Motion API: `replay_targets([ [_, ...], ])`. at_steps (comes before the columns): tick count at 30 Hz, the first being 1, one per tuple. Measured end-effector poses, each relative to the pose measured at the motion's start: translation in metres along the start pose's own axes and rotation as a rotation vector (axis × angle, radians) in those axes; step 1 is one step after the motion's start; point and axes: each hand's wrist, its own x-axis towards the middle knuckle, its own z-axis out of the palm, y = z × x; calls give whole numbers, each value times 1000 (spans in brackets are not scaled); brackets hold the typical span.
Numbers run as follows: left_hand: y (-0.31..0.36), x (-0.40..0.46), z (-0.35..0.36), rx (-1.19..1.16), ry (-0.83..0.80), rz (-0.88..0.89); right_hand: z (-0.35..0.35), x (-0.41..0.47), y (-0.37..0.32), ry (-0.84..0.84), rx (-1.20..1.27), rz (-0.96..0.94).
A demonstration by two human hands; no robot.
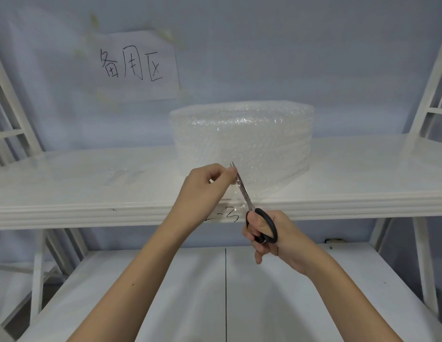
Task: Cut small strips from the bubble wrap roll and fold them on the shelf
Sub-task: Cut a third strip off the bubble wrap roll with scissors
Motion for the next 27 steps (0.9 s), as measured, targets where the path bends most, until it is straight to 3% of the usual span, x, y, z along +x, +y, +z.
replay_targets([
  [27,2,-1,1,-117,-57,66,-3,10,-10,-8,-28,-43],
])
